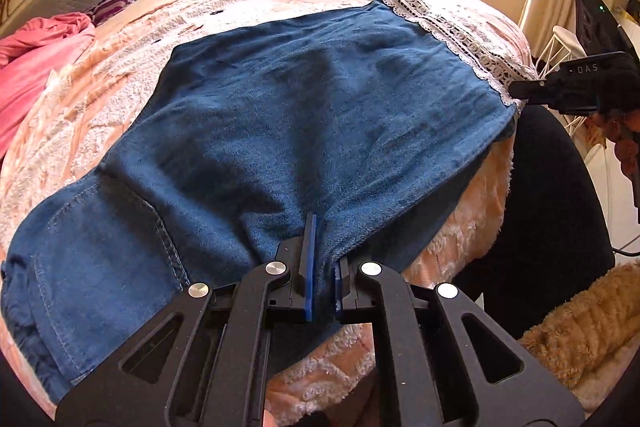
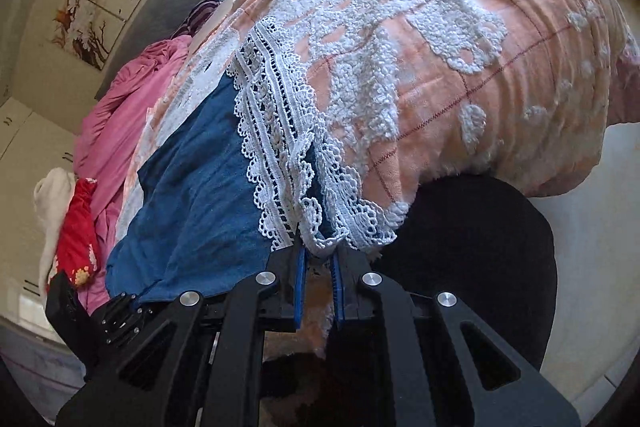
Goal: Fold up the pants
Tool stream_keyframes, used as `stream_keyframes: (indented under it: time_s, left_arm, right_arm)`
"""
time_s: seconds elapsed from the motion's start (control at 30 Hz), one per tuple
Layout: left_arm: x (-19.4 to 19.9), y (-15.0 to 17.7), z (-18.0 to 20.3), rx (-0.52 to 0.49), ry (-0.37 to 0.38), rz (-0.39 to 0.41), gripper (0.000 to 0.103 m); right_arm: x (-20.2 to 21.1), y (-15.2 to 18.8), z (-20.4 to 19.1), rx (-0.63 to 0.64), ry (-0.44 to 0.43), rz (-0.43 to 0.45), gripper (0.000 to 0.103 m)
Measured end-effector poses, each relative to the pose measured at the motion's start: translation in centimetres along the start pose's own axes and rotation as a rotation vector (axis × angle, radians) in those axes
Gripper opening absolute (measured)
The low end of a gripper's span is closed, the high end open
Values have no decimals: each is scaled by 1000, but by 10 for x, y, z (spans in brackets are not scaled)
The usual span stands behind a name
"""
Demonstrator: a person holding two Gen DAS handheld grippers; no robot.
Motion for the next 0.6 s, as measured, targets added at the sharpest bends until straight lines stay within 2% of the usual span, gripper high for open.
stream_keyframes:
  time_s: [0.1, 0.17, 0.2, 0.23, 0.3, 0.4, 0.6]
  left_arm:
    - [-1, 0, -2, 11, 4, -4, 3]
    - [-2, -1, -3, 7, 1, -6, 3]
    - [-1, 0, -2, 6, -1, -5, 3]
    - [-1, 0, -3, 7, 0, -5, 3]
    - [-1, 0, -2, 9, 0, -3, 3]
    - [0, 1, 0, 1, -11, -1, 3]
    - [2, 5, 2, 8, -26, -4, 3]
  right_arm:
    - [1, 1, 3, -5, -6, -15, 14]
    - [8, 0, 2, -4, 11, -8, 24]
    - [12, 0, 1, 15, 28, -11, 45]
    - [19, -2, 0, 43, 63, -1, 54]
    - [34, -6, -3, 85, 118, 51, 54]
    - [48, -13, -18, 146, 103, 110, 54]
    - [16, -15, -64, 332, 65, 59, 54]
Point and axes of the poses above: each gripper's, at about its wrist camera, not at the fingertips, and x roughly against the way its jaws point, z to its right, y to its underside, the point moved 6 cm from there along -x, roughly the way its jaws point, and after that the axes turned 8 degrees about -y, right-handed, at the moved point
